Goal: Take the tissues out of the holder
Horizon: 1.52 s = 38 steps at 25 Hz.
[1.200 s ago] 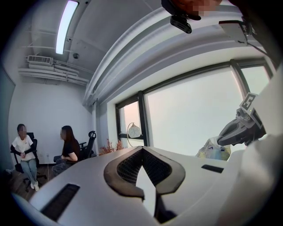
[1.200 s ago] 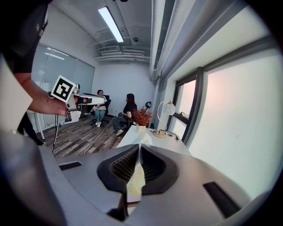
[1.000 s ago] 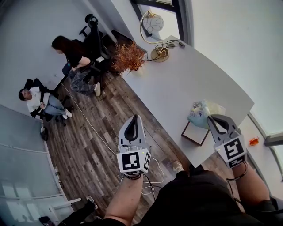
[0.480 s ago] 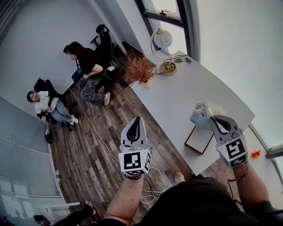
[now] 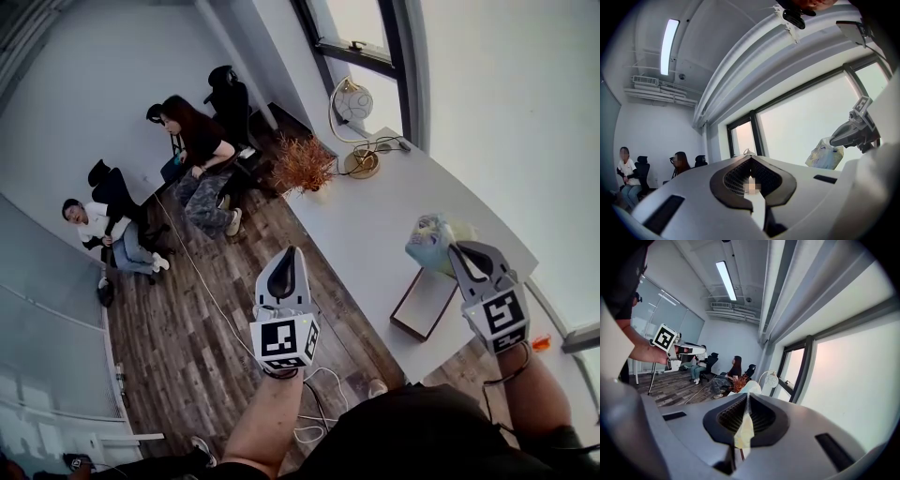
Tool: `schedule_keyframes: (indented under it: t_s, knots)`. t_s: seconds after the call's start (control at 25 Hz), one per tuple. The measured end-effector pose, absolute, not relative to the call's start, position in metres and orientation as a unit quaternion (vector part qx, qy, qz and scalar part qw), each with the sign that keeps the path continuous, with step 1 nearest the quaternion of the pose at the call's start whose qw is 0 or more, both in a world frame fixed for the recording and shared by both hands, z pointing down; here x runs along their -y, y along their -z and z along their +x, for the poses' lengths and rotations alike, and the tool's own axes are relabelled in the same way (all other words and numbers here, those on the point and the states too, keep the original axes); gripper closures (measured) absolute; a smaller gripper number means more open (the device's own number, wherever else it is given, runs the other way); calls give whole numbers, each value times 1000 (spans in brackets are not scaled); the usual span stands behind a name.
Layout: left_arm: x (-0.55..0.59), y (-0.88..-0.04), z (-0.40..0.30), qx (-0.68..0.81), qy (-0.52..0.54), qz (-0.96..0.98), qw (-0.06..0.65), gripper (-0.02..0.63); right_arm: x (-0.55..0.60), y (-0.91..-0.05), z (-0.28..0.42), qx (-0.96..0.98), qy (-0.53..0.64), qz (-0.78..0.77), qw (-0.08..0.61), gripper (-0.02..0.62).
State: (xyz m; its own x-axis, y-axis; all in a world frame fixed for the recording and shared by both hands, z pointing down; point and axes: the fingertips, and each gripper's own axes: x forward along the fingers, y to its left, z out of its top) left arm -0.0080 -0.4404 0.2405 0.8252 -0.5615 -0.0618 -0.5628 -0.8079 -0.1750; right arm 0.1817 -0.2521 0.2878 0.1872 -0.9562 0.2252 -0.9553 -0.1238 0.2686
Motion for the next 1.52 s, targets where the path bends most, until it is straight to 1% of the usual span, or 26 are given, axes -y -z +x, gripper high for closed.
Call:
schedule_keyframes:
  t_s: [1.12,1.52]
  knots:
    - [437,-223,-16,-308,-12,-945,106,601,253,-270,187,635,21,753,170,586]
    - [446,-221,-8,-308,-14,-945,109,601,263,-269,195,635,23,754,168,586]
